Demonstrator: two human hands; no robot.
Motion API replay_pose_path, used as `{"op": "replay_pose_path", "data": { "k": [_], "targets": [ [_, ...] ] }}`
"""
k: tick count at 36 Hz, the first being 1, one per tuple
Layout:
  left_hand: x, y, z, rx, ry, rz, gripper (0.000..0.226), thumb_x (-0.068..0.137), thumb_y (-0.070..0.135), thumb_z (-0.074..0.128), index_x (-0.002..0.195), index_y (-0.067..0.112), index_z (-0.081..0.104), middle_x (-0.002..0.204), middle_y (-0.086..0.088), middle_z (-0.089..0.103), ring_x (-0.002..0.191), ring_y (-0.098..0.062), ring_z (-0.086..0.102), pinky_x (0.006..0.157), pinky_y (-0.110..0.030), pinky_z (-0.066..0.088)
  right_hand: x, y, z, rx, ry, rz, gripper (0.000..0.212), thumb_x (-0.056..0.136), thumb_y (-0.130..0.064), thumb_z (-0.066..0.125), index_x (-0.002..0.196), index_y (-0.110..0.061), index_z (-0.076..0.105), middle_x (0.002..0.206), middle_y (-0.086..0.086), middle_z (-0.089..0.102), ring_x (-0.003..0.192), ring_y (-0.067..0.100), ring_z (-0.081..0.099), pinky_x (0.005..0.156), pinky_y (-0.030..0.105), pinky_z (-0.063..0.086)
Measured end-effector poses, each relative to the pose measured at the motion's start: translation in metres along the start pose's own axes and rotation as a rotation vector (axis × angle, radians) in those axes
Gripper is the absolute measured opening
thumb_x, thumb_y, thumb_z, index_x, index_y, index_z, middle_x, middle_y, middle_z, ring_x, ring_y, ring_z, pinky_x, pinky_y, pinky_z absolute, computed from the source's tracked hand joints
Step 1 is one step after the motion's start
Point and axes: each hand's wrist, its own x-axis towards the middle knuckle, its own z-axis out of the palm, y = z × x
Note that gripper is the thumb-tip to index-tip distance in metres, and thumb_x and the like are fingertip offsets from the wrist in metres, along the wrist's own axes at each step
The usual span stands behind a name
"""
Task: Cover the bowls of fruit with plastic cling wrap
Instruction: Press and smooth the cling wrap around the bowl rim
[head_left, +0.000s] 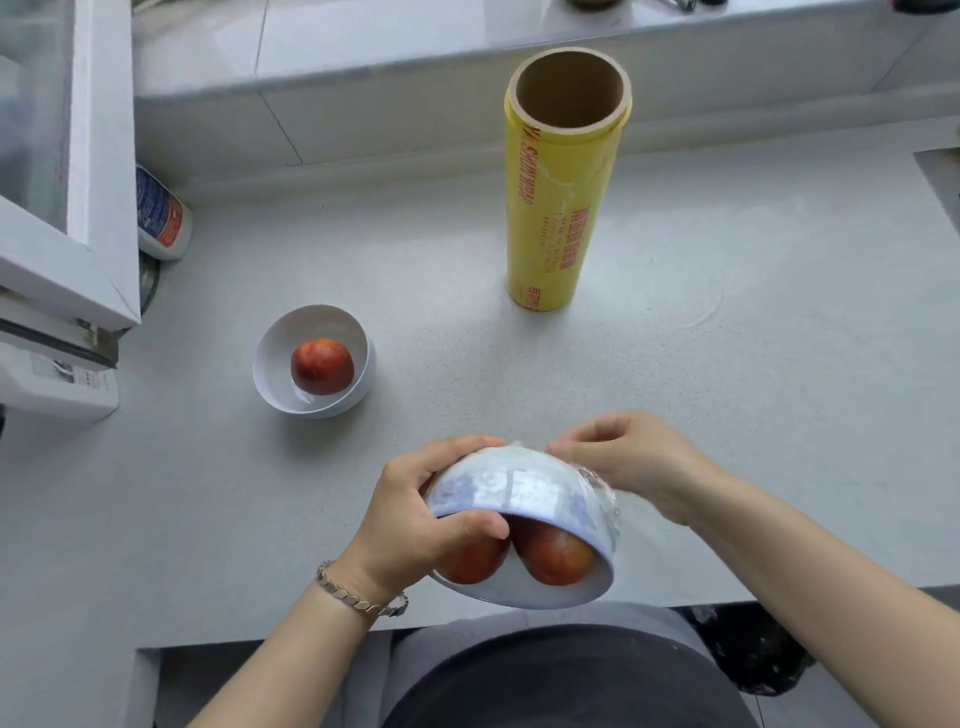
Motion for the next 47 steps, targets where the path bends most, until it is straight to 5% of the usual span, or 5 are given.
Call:
{"op": "replay_pose_path", "data": {
  "k": [4,9,25,38,47],
  "targets": [
    [-0.002,-0.001,-0.002,-0.012,0.057,-0.007,0.071,0.046,0.076,0.071,0.097,0.027,0.067,0.102,0.010,0.071,0.092,-0.008,0.066,0.081,-0.017,0.049,-0.022,-0.009,-0.011,0.017,0.234,-0.382,0.006,0.076,-0.013,0.073,0.073,-0.018,0.072,0.073,-0.006,0.072,0.067,-0.001,0.064,0.067,0.010,0.047],
    [-0.003,-0.005,-0.002,0.004,0.081,-0.020,0.071,0.045,0.076,0.072,0.096,0.027,0.067,0.101,0.007,0.071,0.091,-0.008,0.066,0.080,-0.017,0.048,-0.056,-0.006,0.002,-0.407,-0.036,-0.745,0.039,0.070,-0.048,0.065,0.099,-0.023,0.072,0.105,-0.020,0.067,0.102,-0.007,0.059,0.090,0.010,0.042],
    [-0.003,-0.002,0.003,0.034,0.100,0.000,0.068,0.043,0.078,0.070,0.094,0.033,0.066,0.095,0.022,0.070,0.089,0.002,0.065,0.078,-0.011,0.047,-0.026,-0.011,-0.002,-0.512,-0.352,-0.330,0.069,0.049,-0.064,0.074,0.111,-0.041,0.056,0.107,-0.024,0.064,0.103,-0.008,0.058,0.093,0.019,0.045],
    [0.002,-0.003,0.000,0.058,0.143,0.011,0.063,0.047,0.078,0.068,0.092,0.035,0.065,0.091,0.026,0.070,0.086,0.003,0.065,0.076,-0.010,0.047,-0.018,-0.003,0.012,-0.421,-0.318,-0.523,0.045,0.074,-0.065,0.035,0.113,-0.048,0.051,0.117,-0.028,0.056,0.112,-0.012,0.048,0.097,0.012,0.036],
    [0.011,-0.011,0.004,-0.214,0.362,-0.058,0.081,0.046,0.079,0.069,0.091,0.011,0.068,0.084,0.005,0.073,0.083,-0.009,0.065,0.077,-0.021,0.050,-0.011,0.021,-0.005,-0.015,-0.414,-0.365,0.082,0.057,-0.048,0.080,0.127,-0.016,0.051,0.121,0.001,0.064,0.113,0.016,0.060,0.093,0.030,0.049]
  ]
}}
